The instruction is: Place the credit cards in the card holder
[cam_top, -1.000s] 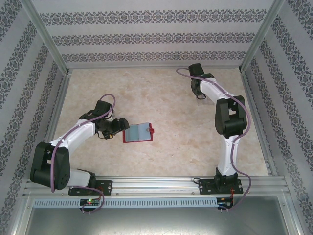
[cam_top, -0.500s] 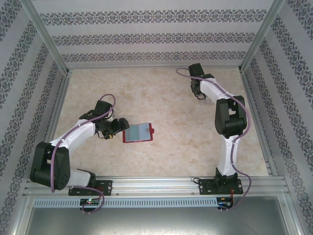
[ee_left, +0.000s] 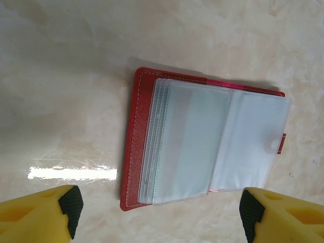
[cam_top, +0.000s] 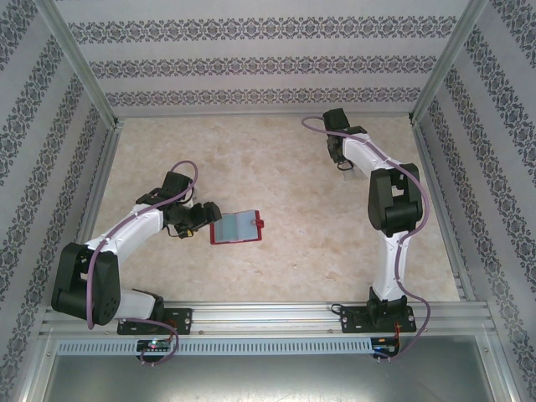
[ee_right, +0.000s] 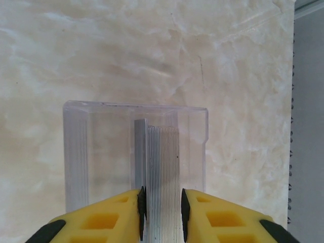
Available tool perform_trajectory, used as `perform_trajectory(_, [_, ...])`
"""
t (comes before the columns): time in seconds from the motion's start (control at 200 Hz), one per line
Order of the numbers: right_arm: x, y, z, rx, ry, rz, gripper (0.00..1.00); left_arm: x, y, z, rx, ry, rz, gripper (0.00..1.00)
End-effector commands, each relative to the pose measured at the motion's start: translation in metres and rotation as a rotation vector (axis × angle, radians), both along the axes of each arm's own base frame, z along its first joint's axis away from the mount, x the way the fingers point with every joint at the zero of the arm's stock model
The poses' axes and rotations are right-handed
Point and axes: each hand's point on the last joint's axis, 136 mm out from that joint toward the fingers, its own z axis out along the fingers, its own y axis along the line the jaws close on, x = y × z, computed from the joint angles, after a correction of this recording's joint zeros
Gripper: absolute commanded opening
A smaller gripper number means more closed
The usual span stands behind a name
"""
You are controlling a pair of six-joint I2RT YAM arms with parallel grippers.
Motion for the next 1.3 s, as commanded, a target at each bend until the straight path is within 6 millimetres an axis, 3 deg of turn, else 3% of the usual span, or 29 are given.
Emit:
perform_trajectory(0.0, [-0.001,-0.015,0.02,-0.065,-0.024,-0.031,0.32,-0.002,0.0,-0.004,0.01,0.001,-0.014,0.83])
perform_trajectory(0.61, [-0.001,-0.017,0.033,-0.125,-0.041,-0.031,0.34,-0.002,0.0,-0.004,0.009,0.003,-0.014,0.83])
perform_trajectory(1.094, [-0.002,-0.014,0.028,-0.11,-0.017,-0.016,0.11,-0.002,0.0,-0.003,0.009,0.001,-0.015,0.83])
perform_trajectory(1.294, [-0.003,-0.013,0.033,-0.1,-0.024,-0.019,0.08,-0.001,0.0,-0.002,0.01,-0.002,-0.016,0.83])
